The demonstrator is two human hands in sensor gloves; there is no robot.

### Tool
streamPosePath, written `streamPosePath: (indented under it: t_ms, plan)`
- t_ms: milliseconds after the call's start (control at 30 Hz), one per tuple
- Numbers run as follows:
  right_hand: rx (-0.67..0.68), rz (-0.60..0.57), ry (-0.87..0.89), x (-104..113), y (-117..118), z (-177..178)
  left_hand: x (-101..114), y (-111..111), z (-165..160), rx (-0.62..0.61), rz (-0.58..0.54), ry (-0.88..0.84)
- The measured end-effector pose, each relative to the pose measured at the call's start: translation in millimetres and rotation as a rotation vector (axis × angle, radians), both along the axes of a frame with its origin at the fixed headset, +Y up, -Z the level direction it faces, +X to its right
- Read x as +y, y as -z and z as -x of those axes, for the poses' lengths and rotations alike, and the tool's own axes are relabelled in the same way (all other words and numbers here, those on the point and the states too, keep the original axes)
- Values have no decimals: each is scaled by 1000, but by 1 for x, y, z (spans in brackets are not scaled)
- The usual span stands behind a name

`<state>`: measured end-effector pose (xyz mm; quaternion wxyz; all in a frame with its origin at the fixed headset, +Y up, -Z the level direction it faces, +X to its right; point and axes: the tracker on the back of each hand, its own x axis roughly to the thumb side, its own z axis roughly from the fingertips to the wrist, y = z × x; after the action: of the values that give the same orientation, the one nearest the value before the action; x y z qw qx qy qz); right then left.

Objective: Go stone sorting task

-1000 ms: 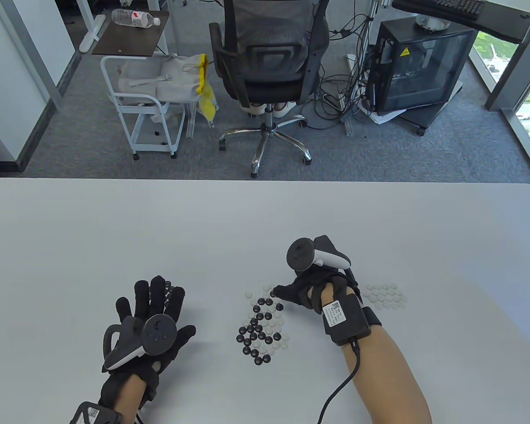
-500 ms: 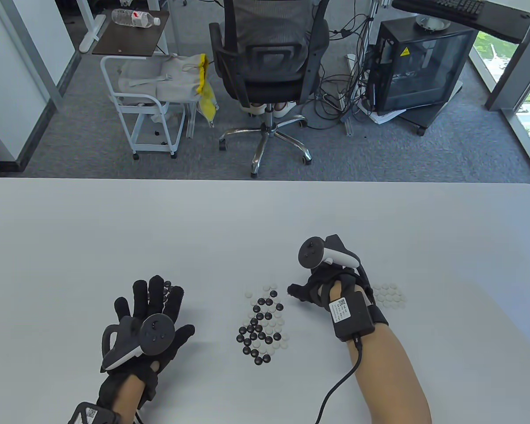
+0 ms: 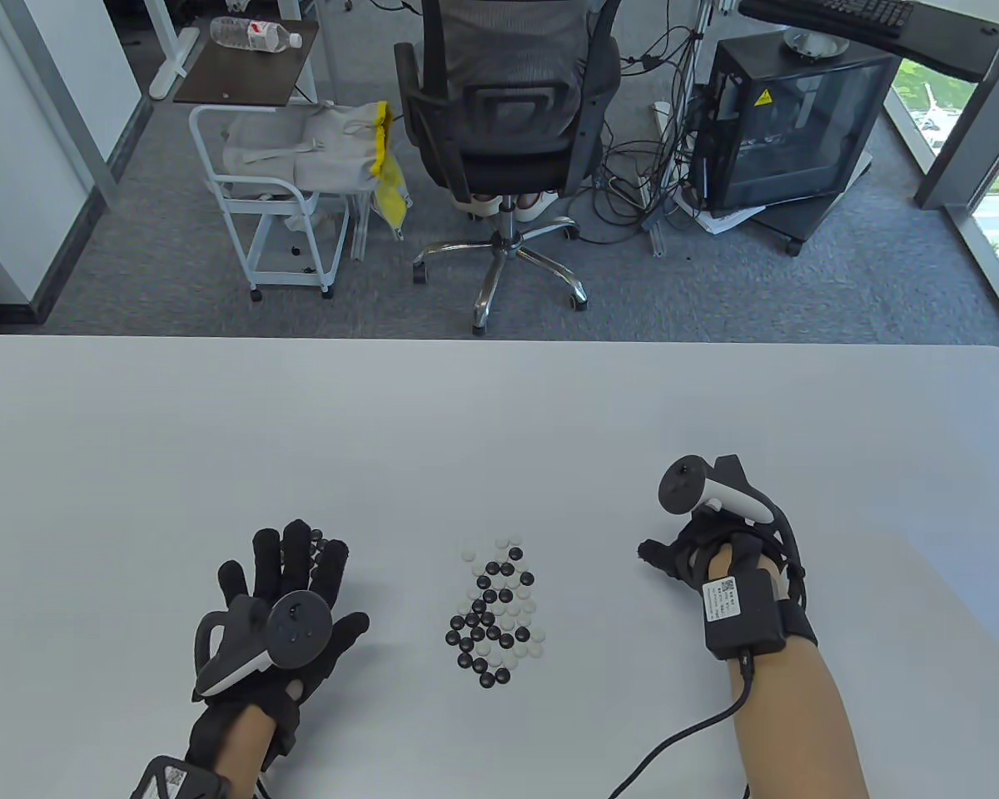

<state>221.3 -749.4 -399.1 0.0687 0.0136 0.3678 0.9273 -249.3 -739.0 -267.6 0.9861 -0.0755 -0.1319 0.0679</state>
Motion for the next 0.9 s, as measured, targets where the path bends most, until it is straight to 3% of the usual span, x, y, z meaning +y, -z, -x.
streamPosePath:
  t_ms: [400, 533, 667, 900]
  plan:
    - [-5, -34, -9, 6, 0, -1, -1, 1, -1, 6, 10, 5]
    - [140, -50, -15, 19, -6, 31, 0, 2, 0, 11, 8, -3]
    - [276, -39, 108, 32, -19, 70, 0, 2, 0, 10, 6, -1]
    - [479, 48, 198, 20, -54, 131, -1, 2, 0, 5, 0, 3]
